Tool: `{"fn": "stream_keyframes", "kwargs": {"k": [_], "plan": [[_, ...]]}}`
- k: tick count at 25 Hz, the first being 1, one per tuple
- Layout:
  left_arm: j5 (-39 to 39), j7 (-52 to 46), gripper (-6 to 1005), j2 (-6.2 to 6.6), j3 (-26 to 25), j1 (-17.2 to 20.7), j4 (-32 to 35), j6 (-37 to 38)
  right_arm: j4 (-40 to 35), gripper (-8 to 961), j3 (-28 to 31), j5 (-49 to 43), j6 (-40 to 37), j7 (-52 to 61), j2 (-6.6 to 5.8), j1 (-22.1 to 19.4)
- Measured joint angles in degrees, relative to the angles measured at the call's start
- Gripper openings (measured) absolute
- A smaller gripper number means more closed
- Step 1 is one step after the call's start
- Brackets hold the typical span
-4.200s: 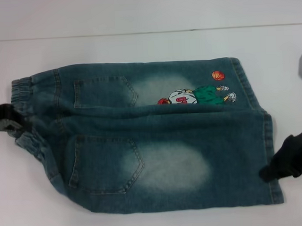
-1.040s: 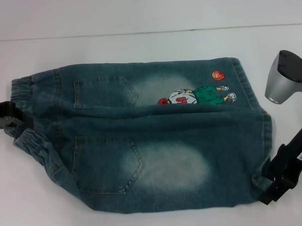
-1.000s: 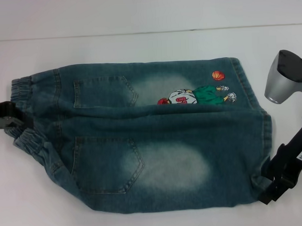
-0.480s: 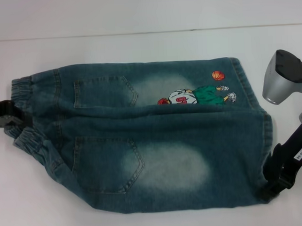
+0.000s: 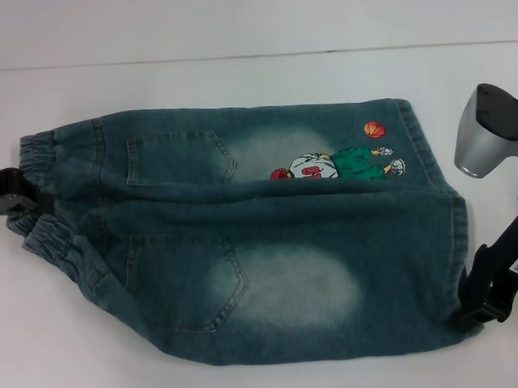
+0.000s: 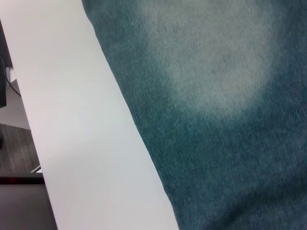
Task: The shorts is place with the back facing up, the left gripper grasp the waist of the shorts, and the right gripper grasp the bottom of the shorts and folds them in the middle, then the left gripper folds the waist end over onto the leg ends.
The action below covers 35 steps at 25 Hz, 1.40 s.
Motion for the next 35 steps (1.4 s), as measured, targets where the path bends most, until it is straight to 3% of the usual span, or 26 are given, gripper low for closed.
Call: {"fn": "stream_keyframes", "kwargs": {"k": [5, 13, 25, 32, 35], "plan": [[0.0, -0.3, 39, 0.39, -0.2, -0.1, 0.0, -0.4, -0.4, 11, 3.0, 1.5, 1.0, -0.4, -1.44, -0.5], [0.0, -1.1, 39, 0.75, -1.4, 0.8, 0.2, -5.6, 0.4, 10, 15.2, 11.9, 6.5, -2.9, -4.62, -3.1], [-7.3, -0.6, 39, -0.42, -3.3, 2.4, -1.0, -15.8, 4.8, 13, 18.1, 29.3, 23.3, -4.8, -3.71, -8.7], [-12.5, 0.6, 39, -0.78, -3.2, 3.4, -3.7, -22.9, 9.6, 31, 18.6, 37.2, 34.7, -7.9, -3.48, -9.3], [-15.3, 2.0, 39, -1.34, -3.2, 3.5, -4.6, -25.5, 10.4, 39, 18.4, 37.5, 39.4, -8.0, -2.51, -8.5]]}}
